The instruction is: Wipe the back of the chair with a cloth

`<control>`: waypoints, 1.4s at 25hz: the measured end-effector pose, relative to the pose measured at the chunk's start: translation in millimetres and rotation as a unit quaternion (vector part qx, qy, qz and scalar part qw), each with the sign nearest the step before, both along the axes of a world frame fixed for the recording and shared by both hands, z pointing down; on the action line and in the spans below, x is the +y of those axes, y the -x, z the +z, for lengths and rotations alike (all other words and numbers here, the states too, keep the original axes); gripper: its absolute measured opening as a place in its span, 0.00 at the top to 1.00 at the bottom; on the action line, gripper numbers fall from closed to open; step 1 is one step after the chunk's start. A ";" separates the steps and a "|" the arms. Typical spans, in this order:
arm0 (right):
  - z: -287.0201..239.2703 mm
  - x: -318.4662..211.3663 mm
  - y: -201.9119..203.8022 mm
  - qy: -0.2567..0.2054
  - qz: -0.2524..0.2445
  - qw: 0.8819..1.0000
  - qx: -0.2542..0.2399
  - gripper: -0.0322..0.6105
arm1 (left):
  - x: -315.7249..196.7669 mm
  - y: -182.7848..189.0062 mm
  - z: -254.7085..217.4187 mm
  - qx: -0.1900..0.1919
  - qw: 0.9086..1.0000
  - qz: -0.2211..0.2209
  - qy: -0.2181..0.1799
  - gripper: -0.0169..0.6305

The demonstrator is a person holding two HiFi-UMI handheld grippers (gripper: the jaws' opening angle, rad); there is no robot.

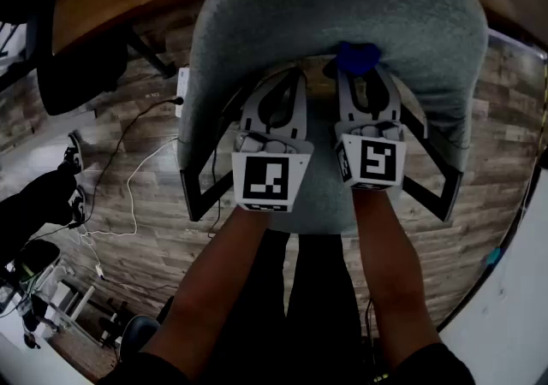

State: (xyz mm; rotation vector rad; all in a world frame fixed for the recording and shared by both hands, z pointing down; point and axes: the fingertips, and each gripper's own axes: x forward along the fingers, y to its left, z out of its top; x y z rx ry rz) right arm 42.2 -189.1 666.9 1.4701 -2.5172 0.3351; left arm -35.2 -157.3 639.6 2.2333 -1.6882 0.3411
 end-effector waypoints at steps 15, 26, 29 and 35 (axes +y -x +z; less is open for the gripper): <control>4.0 15.6 -86.2 -0.003 0.088 0.996 0.025 0.74 | 7.1 -65.6 9.4 0.021 0.998 0.058 0.006 0.97; 9.3 50.3 -146.0 0.022 0.215 0.976 -0.004 0.74 | 25.8 -70.6 3.2 0.007 0.995 0.102 0.001 0.97; 3.6 63.1 -146.6 0.024 0.214 0.976 0.005 0.74 | 37.7 -66.5 -2.9 0.006 0.994 0.104 0.006 0.97; -36.7 75.8 -119.7 -0.015 0.138 0.990 0.024 0.74 | 50.5 -51.1 -32.8 0.018 0.995 0.098 -0.011 0.97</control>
